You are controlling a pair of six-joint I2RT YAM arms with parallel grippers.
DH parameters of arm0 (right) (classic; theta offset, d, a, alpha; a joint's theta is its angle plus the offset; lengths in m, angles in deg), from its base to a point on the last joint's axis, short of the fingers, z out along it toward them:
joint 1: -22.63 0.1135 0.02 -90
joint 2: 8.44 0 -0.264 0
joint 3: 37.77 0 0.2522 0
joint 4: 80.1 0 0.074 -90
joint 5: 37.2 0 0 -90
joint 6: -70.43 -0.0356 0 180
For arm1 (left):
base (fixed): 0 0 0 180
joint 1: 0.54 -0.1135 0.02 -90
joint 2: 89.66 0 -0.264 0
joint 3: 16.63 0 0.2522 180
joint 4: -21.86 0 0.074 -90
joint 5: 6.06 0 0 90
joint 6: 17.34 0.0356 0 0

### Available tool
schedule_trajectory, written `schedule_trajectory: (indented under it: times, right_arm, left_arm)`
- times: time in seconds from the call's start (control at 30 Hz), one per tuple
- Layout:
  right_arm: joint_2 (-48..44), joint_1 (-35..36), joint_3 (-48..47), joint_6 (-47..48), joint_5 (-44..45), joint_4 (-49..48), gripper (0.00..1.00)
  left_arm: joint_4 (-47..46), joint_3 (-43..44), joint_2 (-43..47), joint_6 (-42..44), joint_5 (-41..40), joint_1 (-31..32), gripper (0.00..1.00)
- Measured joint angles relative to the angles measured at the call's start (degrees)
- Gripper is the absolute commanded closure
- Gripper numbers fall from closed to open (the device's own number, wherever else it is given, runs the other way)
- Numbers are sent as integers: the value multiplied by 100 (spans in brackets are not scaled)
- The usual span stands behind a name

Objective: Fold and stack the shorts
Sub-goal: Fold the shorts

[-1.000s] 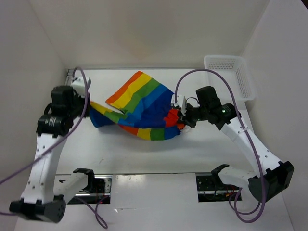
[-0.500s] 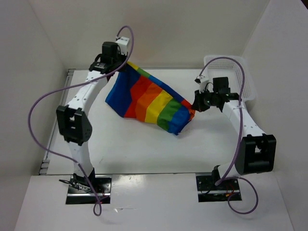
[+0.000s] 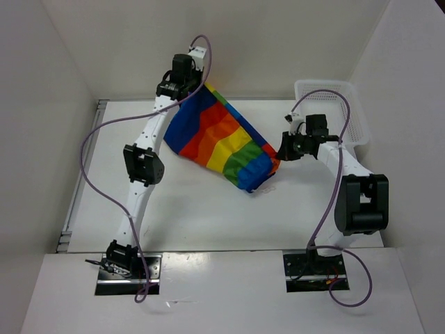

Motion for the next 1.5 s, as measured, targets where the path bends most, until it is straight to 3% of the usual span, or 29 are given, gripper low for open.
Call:
schedule_trajectory:
  times: [0.07,0.1,0.27,0.5,0.73,0.93,1.13,1.3,1.4,1.43,1.5]
  right_arm:
    - [116,-2,-103,-59,136,-35,31]
    - [175,-15,-160,-94,197,-44,16]
    - [372,-28,-758,-175,483,48,14]
    - [308,11,-1307,-173,595,133,15]
    - [245,437,-610,-422,695,232,11]
    - [118,450,37,-1290,881,92,6]
    - [354,450,428,-1958,866,-236,6]
    - [734,450,435,-2162,721,-459,20]
    - [916,461,435,-2258,680,-632,44]
    - [966,470,437,-2284,675,-684,59]
    - [1049,496,437,-2363,660,-811,77]
  left_arm:
    - [223,1154,-588,13,-129,46,72]
    - [229,1388,-719,15,-249,63,38]
    - [664,1838,-918,22,-483,59,1]
    - [1355,1963,-922,7,-44,-291,0]
    - [2369,1456,-706,13,1012,-1294,0]
    - [3209,1163,-726,-4,1740,-2280,0]
    - [3694,1751,-1130,0,1969,-2232,0]
    - [3952,1749,-1325,0,2076,-1939,0]
    - [4048,1749,-1362,0,2199,-1847,0]
    - [4072,1749,-1362,0,2247,-1847,0]
    - [4135,1751,-1338,-2,2378,-1869,0]
